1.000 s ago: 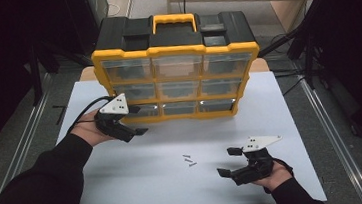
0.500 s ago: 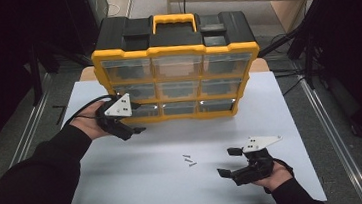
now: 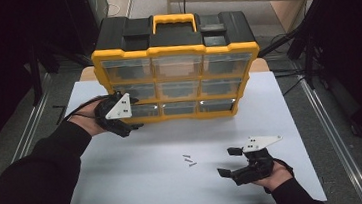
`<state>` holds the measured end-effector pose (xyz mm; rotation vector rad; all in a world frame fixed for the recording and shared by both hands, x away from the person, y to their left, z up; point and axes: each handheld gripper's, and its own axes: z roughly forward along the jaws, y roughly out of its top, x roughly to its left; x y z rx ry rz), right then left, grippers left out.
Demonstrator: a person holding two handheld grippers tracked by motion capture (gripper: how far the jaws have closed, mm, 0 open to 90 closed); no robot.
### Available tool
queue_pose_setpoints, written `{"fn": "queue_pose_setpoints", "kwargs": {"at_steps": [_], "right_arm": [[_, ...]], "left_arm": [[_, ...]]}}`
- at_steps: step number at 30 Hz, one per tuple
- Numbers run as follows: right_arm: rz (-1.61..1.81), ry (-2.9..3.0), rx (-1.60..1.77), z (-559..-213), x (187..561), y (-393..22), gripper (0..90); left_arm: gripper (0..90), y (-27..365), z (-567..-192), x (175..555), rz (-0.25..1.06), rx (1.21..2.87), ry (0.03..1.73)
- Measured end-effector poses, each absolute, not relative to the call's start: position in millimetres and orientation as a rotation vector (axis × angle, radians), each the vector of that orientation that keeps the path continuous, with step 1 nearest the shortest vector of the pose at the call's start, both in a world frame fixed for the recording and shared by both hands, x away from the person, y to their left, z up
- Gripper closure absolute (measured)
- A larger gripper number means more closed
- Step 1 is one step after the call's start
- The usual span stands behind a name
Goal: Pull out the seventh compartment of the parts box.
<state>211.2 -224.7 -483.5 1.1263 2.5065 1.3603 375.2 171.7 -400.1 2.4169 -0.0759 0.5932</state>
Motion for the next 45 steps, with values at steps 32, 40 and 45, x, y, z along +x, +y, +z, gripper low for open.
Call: {"fn": "queue_pose_setpoints", "kwargs": {"at_steps": [32,40,45], "right_arm": [[1.359,2.516,1.12,-483.5,210.3,-224.1,17.6],[1.357,2.518,1.123,-483.6,210.1,-223.9,17.7],[1.354,2.518,1.123,-483.8,210.1,-224.3,17.7]], "left_arm": [[26.8,161.9,-422.9,373.8,0.699,2.443,-0.208],[38.6,164.7,-426.6,370.9,0.812,2.397,-0.213],[41.5,164.1,-427.3,369.0,0.855,2.407,-0.229]]}}
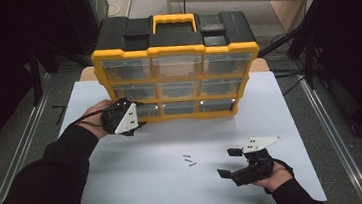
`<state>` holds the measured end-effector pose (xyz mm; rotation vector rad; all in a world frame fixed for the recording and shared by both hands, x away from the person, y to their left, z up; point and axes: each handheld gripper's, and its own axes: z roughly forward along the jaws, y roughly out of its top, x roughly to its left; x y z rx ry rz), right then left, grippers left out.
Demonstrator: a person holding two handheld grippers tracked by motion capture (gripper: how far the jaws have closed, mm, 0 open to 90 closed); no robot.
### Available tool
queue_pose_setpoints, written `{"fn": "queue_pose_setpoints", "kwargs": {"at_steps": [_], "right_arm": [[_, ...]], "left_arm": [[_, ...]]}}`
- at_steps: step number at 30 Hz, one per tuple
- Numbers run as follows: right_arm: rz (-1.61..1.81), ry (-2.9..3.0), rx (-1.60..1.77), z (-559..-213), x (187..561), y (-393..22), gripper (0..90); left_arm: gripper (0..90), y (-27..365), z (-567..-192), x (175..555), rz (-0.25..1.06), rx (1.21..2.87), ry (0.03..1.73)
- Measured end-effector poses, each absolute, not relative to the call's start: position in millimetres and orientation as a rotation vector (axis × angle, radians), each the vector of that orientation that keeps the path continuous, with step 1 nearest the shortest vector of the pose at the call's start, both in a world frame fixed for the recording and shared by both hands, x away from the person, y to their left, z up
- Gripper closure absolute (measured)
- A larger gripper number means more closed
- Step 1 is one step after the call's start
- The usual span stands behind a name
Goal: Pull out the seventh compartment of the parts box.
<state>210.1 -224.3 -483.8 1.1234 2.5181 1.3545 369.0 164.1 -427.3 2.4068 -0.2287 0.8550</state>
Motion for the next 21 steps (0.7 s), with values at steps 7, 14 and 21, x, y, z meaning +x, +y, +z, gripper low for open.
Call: {"fn": "queue_pose_setpoints", "kwargs": {"at_steps": [7,14,21], "right_arm": [[1.358,2.521,1.13,-483.9,209.6,-224.4,17.7],[1.355,2.526,1.126,-483.9,210.0,-223.9,17.6],[1.353,2.526,1.129,-484.0,210.4,-223.5,17.7]], "left_arm": [[42.5,168.6,-426.5,368.5,0.876,2.414,-0.217],[42.4,167.6,-426.3,367.7,0.893,2.422,-0.229],[42.4,166.1,-428.8,367.3,0.929,2.414,-0.303]]}}
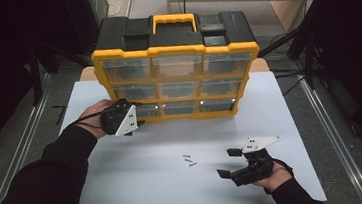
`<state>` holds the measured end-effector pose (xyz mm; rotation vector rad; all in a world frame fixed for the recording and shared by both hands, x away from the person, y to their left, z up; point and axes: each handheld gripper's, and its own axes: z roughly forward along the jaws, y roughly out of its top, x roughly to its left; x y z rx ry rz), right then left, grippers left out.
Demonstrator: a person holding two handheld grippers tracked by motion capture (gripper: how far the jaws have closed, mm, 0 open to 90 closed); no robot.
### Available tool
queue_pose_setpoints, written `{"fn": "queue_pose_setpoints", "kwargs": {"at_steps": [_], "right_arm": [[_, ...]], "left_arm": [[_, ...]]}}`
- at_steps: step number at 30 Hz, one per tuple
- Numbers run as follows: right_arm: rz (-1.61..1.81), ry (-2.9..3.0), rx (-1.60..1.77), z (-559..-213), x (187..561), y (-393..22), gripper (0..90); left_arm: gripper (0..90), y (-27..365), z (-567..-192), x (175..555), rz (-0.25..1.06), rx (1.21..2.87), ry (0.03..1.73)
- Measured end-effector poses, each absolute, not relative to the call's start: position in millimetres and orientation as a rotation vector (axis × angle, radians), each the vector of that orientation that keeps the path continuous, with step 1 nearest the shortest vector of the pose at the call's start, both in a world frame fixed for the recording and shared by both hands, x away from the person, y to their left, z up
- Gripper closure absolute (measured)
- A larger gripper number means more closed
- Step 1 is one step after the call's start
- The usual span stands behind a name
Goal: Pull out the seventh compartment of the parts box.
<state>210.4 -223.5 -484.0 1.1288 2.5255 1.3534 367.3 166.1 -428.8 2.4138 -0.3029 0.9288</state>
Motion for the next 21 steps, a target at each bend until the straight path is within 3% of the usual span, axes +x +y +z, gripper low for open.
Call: {"fn": "queue_pose_setpoints", "kwargs": {"at_steps": [11,14,15,16,21], "right_arm": [[1.358,2.528,1.124,-483.9,209.9,-223.5,17.6],[1.356,2.528,1.124,-484.0,210.0,-223.7,17.7],[1.356,2.528,1.125,-484.0,210.1,-223.7,17.7],[1.357,2.53,1.124,-484.0,210.1,-223.3,17.6],[1.354,2.531,1.124,-484.1,210.0,-223.1,17.7]], "left_arm": [[42.5,163.5,-435.0,365.3,0.948,2.43,-0.26],[54.7,163.9,-434.1,366.0,0.976,2.407,-0.241],[54.7,163.9,-433.4,366.3,0.989,2.402,-0.234],[63.1,164.1,-432.7,366.7,1.004,2.4,-0.232],[71.8,163.3,-431.7,367.5,1.036,2.388,-0.214]]}}
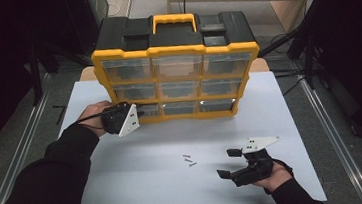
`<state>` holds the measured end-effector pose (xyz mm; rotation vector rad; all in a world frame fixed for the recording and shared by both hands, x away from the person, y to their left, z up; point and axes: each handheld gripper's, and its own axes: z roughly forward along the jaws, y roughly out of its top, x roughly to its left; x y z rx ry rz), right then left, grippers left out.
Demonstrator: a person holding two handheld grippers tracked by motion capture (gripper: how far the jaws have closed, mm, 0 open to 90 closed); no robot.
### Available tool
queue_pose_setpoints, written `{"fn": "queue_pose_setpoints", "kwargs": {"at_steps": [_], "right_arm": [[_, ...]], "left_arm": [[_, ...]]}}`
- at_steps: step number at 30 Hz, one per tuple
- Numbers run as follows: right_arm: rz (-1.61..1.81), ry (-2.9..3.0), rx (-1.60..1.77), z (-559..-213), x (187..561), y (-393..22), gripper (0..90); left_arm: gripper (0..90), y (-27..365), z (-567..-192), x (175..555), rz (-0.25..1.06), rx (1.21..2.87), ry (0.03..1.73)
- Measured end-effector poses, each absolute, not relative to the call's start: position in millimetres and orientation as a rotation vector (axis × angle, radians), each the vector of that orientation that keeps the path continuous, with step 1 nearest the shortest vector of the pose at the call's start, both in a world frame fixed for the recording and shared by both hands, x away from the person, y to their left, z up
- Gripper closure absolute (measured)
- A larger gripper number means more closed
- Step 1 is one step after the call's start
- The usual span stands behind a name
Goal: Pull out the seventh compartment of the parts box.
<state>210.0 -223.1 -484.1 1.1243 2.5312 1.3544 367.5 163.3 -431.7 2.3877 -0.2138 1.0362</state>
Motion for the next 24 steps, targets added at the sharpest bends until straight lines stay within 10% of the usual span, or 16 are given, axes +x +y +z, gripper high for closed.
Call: {"fn": "queue_pose_setpoints", "kwargs": {"at_steps": [24], "right_arm": [[1.356,2.53,1.124,-484.2,210.2,-223.8,17.7]], "left_arm": [[73.4,165.0,-420.5,367.2,0.879,2.434,-0.148]]}}
